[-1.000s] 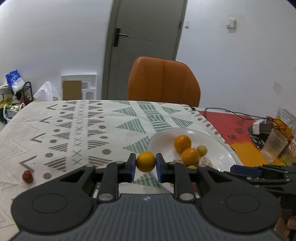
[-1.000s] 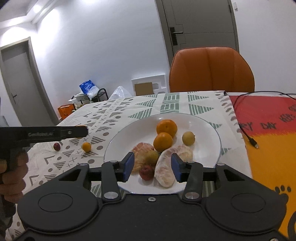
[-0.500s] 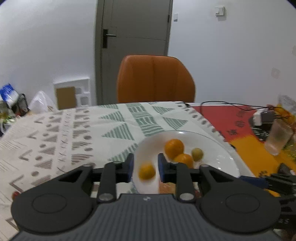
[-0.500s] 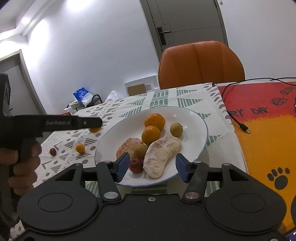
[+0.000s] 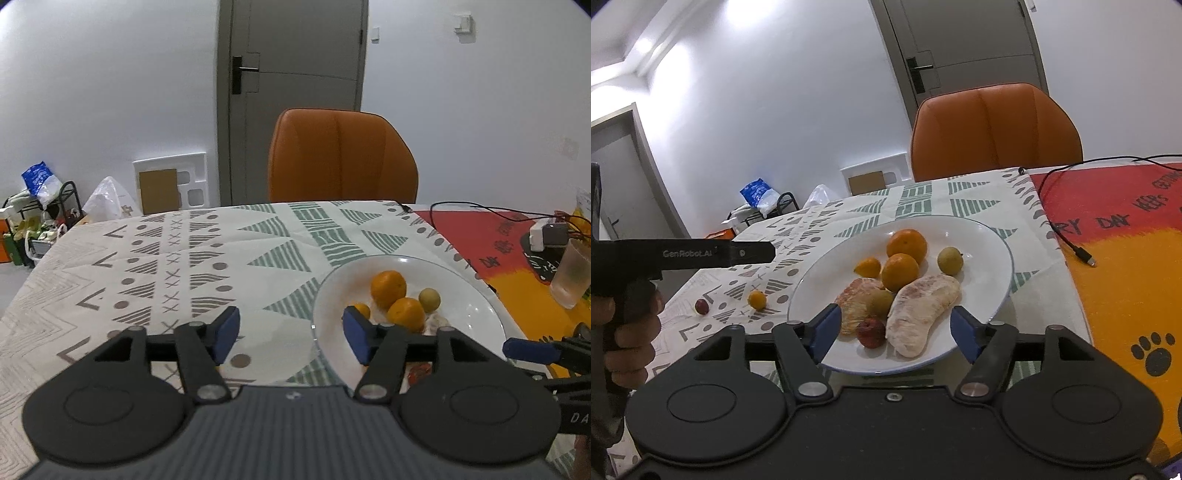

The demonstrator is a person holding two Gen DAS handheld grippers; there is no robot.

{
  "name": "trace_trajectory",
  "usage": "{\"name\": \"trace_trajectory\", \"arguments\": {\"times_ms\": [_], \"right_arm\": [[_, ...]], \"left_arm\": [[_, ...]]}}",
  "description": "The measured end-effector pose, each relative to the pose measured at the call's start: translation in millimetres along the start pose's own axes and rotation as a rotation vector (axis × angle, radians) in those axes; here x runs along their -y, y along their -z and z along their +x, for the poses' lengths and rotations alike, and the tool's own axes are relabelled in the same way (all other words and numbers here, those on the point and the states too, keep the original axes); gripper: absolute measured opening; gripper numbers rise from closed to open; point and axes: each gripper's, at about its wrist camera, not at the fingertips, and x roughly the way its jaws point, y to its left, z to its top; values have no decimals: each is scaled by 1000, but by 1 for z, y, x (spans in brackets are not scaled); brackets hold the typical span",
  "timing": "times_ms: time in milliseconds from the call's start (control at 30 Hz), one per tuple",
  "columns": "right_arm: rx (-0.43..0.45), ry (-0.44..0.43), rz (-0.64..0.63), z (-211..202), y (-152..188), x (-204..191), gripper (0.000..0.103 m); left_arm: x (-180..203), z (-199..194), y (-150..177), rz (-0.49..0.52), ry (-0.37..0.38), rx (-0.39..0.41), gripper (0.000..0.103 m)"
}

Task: Organize fruits
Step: 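Withdraw both tools from the plate toward the last red apple and orange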

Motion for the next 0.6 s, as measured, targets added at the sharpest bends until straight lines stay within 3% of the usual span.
{"name": "trace_trajectory", "arguments": {"times_ms": [233, 433, 600], "right_arm": [[0, 5, 3, 1, 0, -5, 80], [14, 3, -4, -1, -2, -15, 103], [-3, 10, 3, 1, -1, -27, 103]], "left_arm": [[-15, -13, 8, -13, -45, 24, 83], [-32, -22, 12, -43, -76, 33, 89], [-45, -31, 16, -60, -97, 38, 91]]}}
